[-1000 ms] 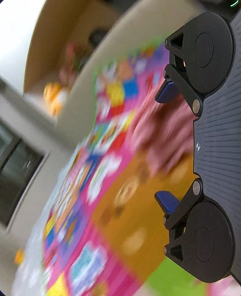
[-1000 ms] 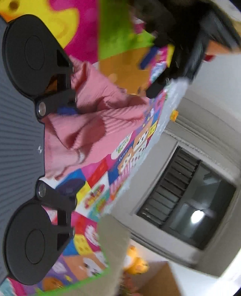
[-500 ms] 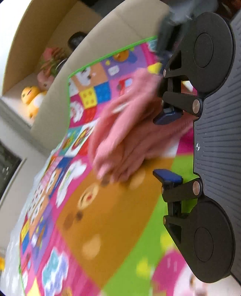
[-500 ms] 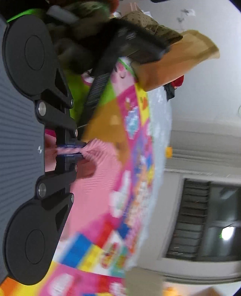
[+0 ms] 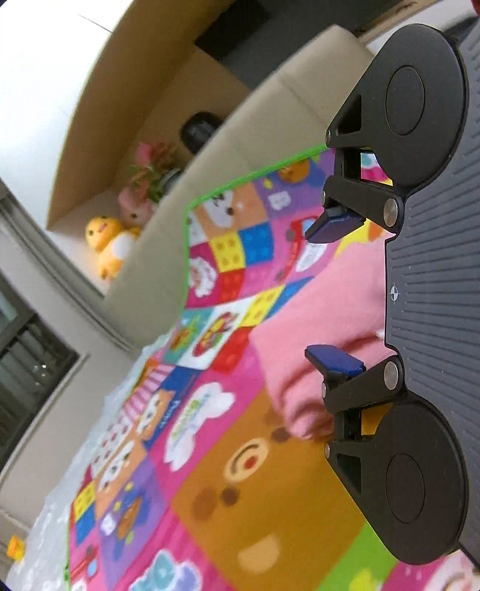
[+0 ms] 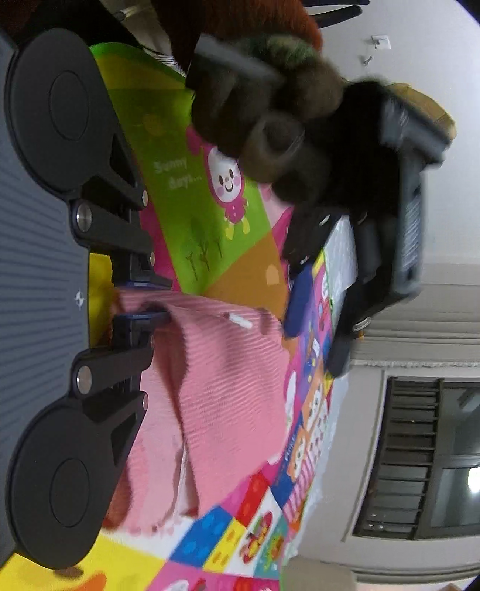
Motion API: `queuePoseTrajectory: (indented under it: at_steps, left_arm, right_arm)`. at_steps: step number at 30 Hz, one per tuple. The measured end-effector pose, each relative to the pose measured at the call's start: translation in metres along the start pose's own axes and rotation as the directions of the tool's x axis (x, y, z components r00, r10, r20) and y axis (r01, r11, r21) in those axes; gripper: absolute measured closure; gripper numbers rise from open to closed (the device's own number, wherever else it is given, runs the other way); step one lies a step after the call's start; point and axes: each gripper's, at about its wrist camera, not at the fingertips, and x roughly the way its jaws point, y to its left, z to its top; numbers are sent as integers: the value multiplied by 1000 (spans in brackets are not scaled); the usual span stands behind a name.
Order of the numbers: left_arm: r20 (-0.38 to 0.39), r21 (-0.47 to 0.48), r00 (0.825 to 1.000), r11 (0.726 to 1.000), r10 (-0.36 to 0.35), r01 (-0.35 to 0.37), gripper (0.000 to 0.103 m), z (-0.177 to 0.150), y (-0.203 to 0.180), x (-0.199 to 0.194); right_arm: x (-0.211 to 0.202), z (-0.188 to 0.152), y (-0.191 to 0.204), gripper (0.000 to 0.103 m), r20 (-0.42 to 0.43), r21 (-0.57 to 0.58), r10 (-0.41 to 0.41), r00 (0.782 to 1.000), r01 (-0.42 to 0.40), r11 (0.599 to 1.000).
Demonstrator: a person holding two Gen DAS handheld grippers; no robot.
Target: Fold clothes
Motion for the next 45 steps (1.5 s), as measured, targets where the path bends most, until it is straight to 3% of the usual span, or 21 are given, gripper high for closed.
queuePoseTrajectory:
  at_steps: [1, 3, 6, 8, 12, 14, 15, 20, 28, 30, 34, 37, 39, 43, 45]
  left_arm:
    - [5, -6, 1000, 1000, 7, -7, 39, -3, 4, 0]
    - [16, -19, 1000, 1000, 22, -22, 39, -8, 12, -1]
    - [31, -38, 999, 998, 44, -43, 39, -15, 23, -2]
    - [41, -51, 997, 997, 59, -57, 33, -20, 31, -3]
    - [60, -77, 994, 993, 89, -84, 33, -30, 47, -4]
    - [69, -91, 992, 991, 104, -98, 27, -35, 54, -5]
    - [76, -102, 991, 990, 106, -98, 25, -37, 58, -6]
    - [150, -218, 988, 976, 33, 1, 22, -38, 78, -19]
    - [169, -234, 986, 971, -5, 45, 19, -39, 82, -22]
    - [172, -239, 985, 970, -10, 52, 19, -39, 83, -22]
    - [178, -249, 984, 966, -20, 65, 18, -39, 85, -23]
    - [182, -256, 983, 964, -27, 73, 18, -40, 87, -24]
    - [176, -250, 984, 966, -19, 63, 18, -39, 86, -23]
    - [129, -188, 990, 982, 55, -30, 16, -37, 71, -17]
    - [105, -126, 989, 988, 107, -93, 6, -33, 53, -16]
  right_arm:
    - [-8, 0, -3, 53, 14, 9, -17, 1000, 17, 1000]
    - [-26, 3, -13, 33, 51, 46, -37, 998, 35, 998]
    - [-51, 9, -36, 33, 111, 149, -38, 993, 21, 989]
    - [-54, 11, -58, 33, 128, 291, -9, 992, -29, 956]
    - [-33, 2, -86, 33, 162, 551, 132, 978, -201, 810]
    - [-11, -4, -84, 33, 178, 612, 205, 963, -271, 743]
    - [-1, -4, -81, 33, 178, 621, 223, 959, -285, 730]
    - [37, 11, -66, 33, 164, 580, 244, 956, -294, 760]
    - [-3, 57, -73, 33, 359, 485, 256, 898, -414, 771]
    - [-17, 56, -63, 31, 349, 430, 272, 897, -411, 804]
    - [-21, 27, -47, 29, 219, 407, 285, 933, -353, 843]
    - [-21, -2, -44, 27, 98, 417, 207, 973, -229, 880]
    - [-29, -15, -52, 25, 67, 435, 146, 987, -160, 886]
    - [-54, -23, -76, 15, 96, 446, -39, 995, -8, 895]
    - [-65, -23, -87, 10, 108, 427, -156, 982, 95, 899]
